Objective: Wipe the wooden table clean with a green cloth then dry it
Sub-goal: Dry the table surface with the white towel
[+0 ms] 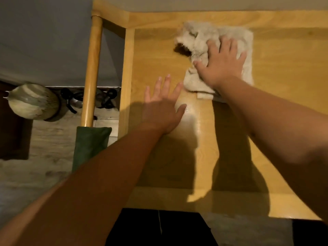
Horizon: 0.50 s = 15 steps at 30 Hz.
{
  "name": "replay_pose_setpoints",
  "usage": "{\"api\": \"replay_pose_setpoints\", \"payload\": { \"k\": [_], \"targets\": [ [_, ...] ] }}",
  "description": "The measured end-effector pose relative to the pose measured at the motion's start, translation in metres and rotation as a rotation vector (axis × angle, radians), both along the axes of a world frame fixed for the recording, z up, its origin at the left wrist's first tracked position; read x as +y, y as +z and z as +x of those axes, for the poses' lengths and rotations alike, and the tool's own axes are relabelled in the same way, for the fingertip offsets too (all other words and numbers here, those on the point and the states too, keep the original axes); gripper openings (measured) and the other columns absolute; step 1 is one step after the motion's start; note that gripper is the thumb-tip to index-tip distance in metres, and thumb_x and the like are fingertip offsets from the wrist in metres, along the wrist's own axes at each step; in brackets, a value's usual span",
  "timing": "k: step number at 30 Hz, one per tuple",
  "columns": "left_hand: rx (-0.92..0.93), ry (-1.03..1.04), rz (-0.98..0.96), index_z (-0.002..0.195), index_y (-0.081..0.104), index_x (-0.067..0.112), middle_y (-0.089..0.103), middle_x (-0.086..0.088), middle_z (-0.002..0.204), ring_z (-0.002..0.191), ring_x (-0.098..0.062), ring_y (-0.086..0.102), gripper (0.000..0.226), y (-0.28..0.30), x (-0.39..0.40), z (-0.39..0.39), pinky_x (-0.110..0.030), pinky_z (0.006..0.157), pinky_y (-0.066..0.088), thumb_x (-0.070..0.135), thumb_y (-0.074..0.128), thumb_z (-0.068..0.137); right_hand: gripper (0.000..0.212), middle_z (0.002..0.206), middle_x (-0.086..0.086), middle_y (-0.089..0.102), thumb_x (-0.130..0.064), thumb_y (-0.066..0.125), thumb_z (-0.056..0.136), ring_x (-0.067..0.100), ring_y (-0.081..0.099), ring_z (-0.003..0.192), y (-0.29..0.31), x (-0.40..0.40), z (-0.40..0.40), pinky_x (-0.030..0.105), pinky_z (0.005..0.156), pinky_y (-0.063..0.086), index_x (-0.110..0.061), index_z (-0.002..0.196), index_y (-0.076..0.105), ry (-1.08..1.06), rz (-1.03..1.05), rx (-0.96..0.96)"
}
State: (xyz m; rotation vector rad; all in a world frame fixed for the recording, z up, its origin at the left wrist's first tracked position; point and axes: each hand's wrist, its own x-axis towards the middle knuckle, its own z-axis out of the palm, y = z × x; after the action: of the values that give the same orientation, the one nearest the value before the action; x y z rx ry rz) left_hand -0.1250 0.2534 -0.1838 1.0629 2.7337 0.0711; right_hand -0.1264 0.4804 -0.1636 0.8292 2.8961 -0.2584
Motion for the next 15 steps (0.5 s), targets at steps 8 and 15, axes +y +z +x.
{"api": "replay_pose_setpoints", "payload": {
  "k": [8, 15],
  "targets": [
    [-0.061, 0.003, -0.036, 0.158, 0.008, 0.032, -0.001, -0.008, 0.169, 0.154, -0.033, -0.001, 0.074, 0.015, 0.0, 0.003, -0.063, 0.119, 0.007, 0.059, 0.015, 0.09, 0.072, 0.161, 0.008, 0.023, -0.069, 0.041, 0.087, 0.036, 0.01, 0.149, 0.007, -0.118, 0.225, 0.068, 0.11, 0.016, -0.033, 0.149, 0.03, 0.009, -0.045, -0.03],
    [-0.027, -0.054, 0.016, 0.158, 0.015, 0.031, 0.002, -0.011, 0.168, 0.153, -0.034, -0.001, 0.075, 0.021, 0.07, 0.052, -0.064, 0.117, 0.003, 0.065, 0.021, 0.091, 0.074, 0.164, 0.004, 0.015, -0.078, 0.015, 0.091, 0.034, 0.003, 0.151, 0.008, -0.142, 0.298, 0.072, 0.108, 0.011, -0.036, 0.152, 0.021, 0.004, -0.075, -0.161]
  ]
}}
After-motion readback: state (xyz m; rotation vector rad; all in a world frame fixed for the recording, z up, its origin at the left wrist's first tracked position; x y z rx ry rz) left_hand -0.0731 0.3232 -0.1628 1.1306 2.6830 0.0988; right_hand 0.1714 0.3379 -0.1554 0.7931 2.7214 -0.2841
